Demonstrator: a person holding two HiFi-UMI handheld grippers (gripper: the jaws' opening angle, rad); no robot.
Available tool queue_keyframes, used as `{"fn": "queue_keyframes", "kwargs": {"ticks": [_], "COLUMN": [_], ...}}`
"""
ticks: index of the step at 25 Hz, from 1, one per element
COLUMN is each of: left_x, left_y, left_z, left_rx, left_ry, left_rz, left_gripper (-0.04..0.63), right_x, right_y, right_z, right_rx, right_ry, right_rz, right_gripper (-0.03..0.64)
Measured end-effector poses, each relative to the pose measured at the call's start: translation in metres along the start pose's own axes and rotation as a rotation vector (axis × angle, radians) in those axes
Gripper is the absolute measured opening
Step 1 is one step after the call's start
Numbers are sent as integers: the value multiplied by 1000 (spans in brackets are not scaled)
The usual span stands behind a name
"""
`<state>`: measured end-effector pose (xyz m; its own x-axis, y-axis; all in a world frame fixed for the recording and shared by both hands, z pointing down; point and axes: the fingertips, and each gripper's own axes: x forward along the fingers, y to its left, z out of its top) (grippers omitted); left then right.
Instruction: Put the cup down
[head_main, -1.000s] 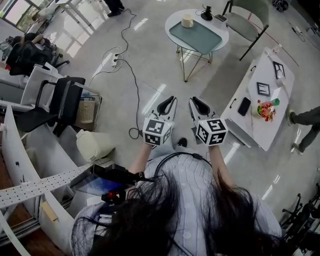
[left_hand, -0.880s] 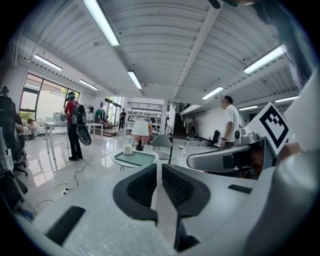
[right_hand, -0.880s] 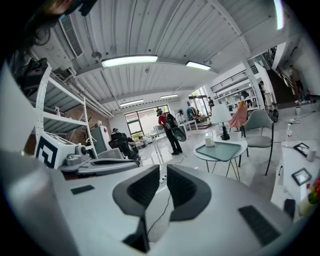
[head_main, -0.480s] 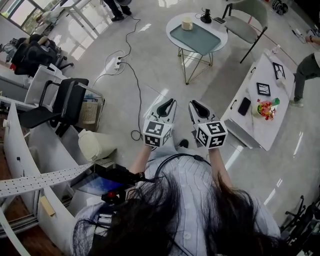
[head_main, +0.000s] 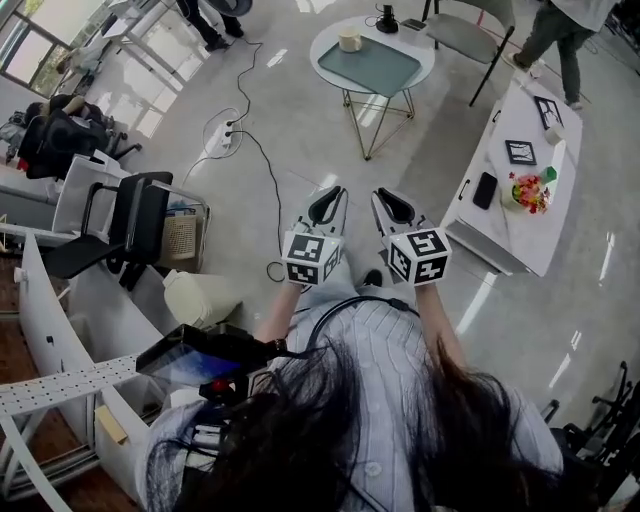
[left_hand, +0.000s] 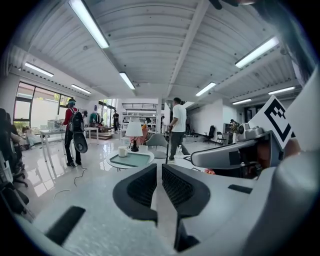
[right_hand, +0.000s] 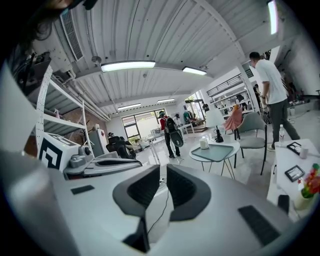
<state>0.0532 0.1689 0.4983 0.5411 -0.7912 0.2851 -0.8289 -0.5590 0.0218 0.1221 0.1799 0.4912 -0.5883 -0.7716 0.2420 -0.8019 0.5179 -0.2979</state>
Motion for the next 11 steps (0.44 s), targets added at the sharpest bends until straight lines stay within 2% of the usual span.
{"fn": "queue_keyframes", "kwargs": {"ticks": [11], "left_x": [8], "left_y": [-7], "left_z": [1], "left_rx": [11], "left_ry": [9], "left_rz": [-21], "left_gripper": [20], "right_x": [2], "right_y": [-3], "right_z": [-5], "right_rx": [-4], "right_ry": [17], "right_rz": [3], "right_gripper": [63]}}
